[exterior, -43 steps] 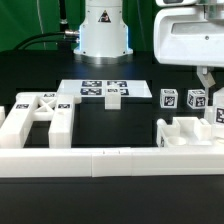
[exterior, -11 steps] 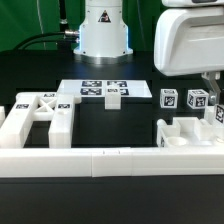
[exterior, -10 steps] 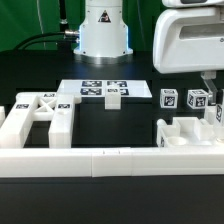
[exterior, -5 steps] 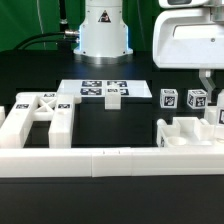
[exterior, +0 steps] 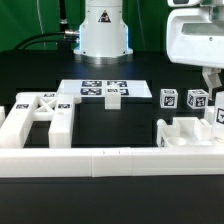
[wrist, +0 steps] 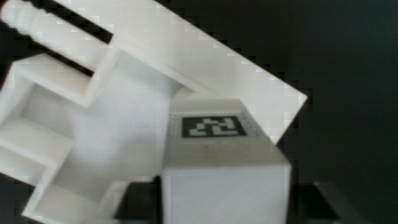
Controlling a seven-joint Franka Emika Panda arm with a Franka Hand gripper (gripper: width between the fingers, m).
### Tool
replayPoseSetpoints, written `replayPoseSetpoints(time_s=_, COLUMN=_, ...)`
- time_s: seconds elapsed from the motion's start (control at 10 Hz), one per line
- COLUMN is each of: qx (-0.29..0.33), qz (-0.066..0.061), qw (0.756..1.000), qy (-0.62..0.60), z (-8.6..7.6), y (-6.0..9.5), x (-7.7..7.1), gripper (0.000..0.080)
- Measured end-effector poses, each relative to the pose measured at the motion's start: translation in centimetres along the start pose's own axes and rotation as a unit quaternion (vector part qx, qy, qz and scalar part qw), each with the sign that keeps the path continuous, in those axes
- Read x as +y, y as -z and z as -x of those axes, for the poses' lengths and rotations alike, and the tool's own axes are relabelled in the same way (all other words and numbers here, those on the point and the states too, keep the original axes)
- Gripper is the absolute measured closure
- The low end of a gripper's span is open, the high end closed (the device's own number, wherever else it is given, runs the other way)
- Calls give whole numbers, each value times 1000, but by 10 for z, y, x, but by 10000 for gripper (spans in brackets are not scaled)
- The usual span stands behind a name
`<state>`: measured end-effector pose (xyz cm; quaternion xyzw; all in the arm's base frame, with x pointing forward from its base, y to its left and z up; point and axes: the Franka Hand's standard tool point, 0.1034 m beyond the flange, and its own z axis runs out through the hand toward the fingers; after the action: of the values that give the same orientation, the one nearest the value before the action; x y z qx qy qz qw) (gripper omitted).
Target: Assemble chair
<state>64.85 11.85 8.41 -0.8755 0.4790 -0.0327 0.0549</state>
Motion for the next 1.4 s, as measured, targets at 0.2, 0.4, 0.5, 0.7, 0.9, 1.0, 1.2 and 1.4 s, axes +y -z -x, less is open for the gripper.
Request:
replayPoseSetpoints(time_s=0.2, qx=-2, qz=-1, qw=999, qy=37, z=0, y=0, x=0, gripper=298)
replayPoseSetpoints(time_s=0.4, qx=-2, qz=-1, qw=994, qy=112, z=0, y=0, x=-1, gripper=154)
replayPoseSetpoints(time_s=0.5, qx=-2, qz=-1, qw=989, qy=150, z=0, y=0, x=-1, gripper=154)
replayPoseSetpoints(time_s=0.7, qx=-3, qz=0, qw=971, qy=239, z=0, y=2, x=-1, gripper=151)
replayPoseSetpoints(time_s=0.9, qx=-5, qz=0, qw=936, qy=351, z=3, y=2, x=-2, gripper=151)
replayPoseSetpoints(time_s=1.0, qx=-6, qz=1, qw=920, qy=392, z=3, y=0, x=0, gripper=151)
replayPoseSetpoints(time_s=1.2, qx=-7, qz=2, qw=876, qy=482, z=1, y=-1, x=1, gripper=151)
replayPoseSetpoints(time_s=1.4, qx=-7, qz=2, qw=841, qy=542, z=0, y=-1, x=2, gripper=151)
